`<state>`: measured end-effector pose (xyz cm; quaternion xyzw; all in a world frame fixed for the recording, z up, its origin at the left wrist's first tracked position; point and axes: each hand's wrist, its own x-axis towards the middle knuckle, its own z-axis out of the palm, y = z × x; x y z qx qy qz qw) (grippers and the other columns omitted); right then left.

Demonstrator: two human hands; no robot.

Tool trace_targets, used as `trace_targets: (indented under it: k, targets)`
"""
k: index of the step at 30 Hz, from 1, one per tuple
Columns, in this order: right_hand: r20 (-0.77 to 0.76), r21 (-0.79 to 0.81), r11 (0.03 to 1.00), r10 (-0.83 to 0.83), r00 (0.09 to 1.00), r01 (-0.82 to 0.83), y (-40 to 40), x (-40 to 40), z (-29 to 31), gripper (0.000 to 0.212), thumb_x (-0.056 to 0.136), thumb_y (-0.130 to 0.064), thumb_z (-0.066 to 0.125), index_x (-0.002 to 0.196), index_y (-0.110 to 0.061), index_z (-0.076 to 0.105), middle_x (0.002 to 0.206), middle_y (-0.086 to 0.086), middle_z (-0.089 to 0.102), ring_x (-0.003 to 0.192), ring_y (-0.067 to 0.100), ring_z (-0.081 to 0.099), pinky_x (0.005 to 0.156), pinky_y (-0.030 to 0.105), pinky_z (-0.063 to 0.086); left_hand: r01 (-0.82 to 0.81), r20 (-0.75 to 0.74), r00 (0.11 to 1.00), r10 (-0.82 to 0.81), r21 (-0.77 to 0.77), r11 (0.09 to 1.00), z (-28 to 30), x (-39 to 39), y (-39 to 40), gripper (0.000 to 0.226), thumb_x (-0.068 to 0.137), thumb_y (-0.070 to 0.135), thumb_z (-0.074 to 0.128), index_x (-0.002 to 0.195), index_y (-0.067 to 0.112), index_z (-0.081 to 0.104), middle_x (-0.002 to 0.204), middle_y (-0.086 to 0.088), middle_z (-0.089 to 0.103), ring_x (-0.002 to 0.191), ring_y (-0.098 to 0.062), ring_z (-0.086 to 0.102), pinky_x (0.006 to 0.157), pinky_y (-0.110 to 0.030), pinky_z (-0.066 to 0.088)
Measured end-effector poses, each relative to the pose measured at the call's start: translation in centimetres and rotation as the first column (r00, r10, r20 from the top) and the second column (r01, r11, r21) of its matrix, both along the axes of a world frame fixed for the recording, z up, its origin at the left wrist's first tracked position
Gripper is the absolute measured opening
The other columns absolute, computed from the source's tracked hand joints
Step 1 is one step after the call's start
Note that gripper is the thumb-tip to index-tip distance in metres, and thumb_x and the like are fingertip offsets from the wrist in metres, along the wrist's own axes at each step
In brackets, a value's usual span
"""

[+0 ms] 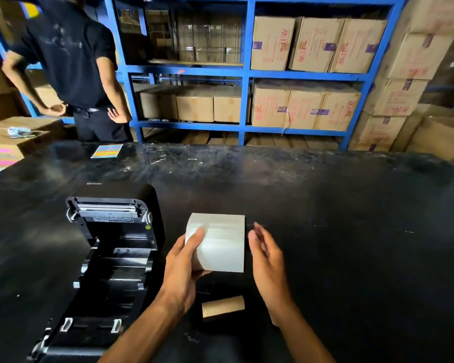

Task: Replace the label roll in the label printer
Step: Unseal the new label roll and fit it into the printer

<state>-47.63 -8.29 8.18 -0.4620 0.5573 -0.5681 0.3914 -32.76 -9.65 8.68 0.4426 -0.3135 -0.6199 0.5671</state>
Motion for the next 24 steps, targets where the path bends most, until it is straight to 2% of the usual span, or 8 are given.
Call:
trace_targets:
  k: [2,4,7,10,12,16,20,24]
  targets:
    - [0.115,0.113,0.988,0.092,0.989,-0.105,0.0,0.1,0.6,0.058,0.085,-0.055,0.045,0.140,-0.038,0.035,0.133,-0.014,0.044,0.114,0.002,0.050,0.098,0.024,0.046,0.003,0.012,1.000,-0.003,-0.013,1.000,0.2,-0.3,0.0,0.049,0.062,0.046,0.069,0.103,0.019,0.068,0.095,-0.005,0.076,0.086,-0.021,0.070,0.078,-0.045,0.055]
    - [0.127,0.154,0.974,0.145,0.981,-0.164,0.0,0.3,1.1,0.072,0.075,-0.067,0.040,0.142,-0.044,0.027,0.135,-0.015,0.043,0.118,0.006,0.048,0.104,0.032,0.042,0.003,0.024,1.000,-0.003,-0.015,1.000,0.3,-0.7,-0.2,0.047,0.066,0.042,0.069,0.106,0.017,0.066,0.092,-0.003,0.076,0.084,-0.018,0.071,0.071,-0.040,0.057]
    - [0.165,0.159,0.979,0.098,0.981,-0.124,-0.4,0.6,1.0,0.064,0.083,-0.060,0.050,0.141,-0.047,0.026,0.136,-0.011,0.050,0.112,0.006,0.055,0.098,0.032,0.048,0.024,0.053,0.998,-0.023,-0.020,1.000,0.4,-1.2,-0.5,0.036,0.081,0.033,0.067,0.111,0.014,0.063,0.094,-0.003,0.076,0.084,-0.017,0.072,0.064,-0.035,0.056]
    - [0.183,0.161,0.986,0.016,0.983,-0.046,-1.0,0.6,0.5,0.066,0.083,-0.057,0.055,0.139,-0.052,0.022,0.139,-0.009,0.048,0.118,0.013,0.055,0.104,0.042,0.046,0.059,0.062,0.996,-0.058,-0.018,0.998,0.6,-1.7,-0.8,0.029,0.086,0.031,0.063,0.109,0.013,0.067,0.098,-0.006,0.077,0.083,-0.015,0.073,0.066,-0.033,0.056]
    - [0.191,0.144,0.990,-0.030,0.981,0.002,-1.5,0.5,0.3,0.064,0.085,-0.052,0.055,0.139,-0.053,0.021,0.136,-0.009,0.049,0.117,0.013,0.056,0.104,0.043,0.046,0.080,0.062,0.995,-0.079,-0.015,0.997,0.8,-2.0,-1.1,0.028,0.088,0.031,0.061,0.108,0.013,0.068,0.099,-0.007,0.077,0.085,-0.016,0.073,0.067,-0.033,0.056]
    - [0.202,0.123,0.992,-0.044,0.978,0.019,-2.4,0.3,-0.2,0.049,0.089,-0.048,0.051,0.135,-0.051,0.034,0.130,-0.010,0.057,0.108,0.011,0.062,0.097,0.042,0.052,0.112,0.106,0.988,-0.108,-0.025,0.993,0.6,-2.4,-2.1,0.029,0.088,0.033,0.062,0.111,0.016,0.067,0.102,-0.005,0.077,0.089,-0.016,0.074,0.069,-0.033,0.056]
    - [0.280,0.181,0.983,-0.062,0.958,0.010,-3.8,-0.2,-1.0,0.038,0.088,-0.051,0.050,0.125,-0.043,0.051,0.119,-0.003,0.066,0.102,0.018,0.066,0.093,0.047,0.054,0.193,0.229,0.955,-0.187,-0.002,0.981,0.2,-2.2,-3.5,0.037,0.085,0.043,0.063,0.116,0.024,0.062,0.108,0.001,0.074,0.095,-0.012,0.072,0.077,-0.035,0.059]
    - [0.402,0.259,0.965,-0.140,0.905,0.034,-5.1,-1.5,-1.4,0.032,0.089,-0.048,0.050,0.114,-0.032,0.063,0.113,0.003,0.070,0.104,0.023,0.067,0.098,0.050,0.050,0.327,0.302,0.892,-0.335,0.078,0.942,-1.3,-0.6,-6.1,0.041,0.096,0.055,0.033,0.121,0.036,0.059,0.115,0.003,0.070,0.109,-0.015,0.065,0.094,-0.039,0.051]
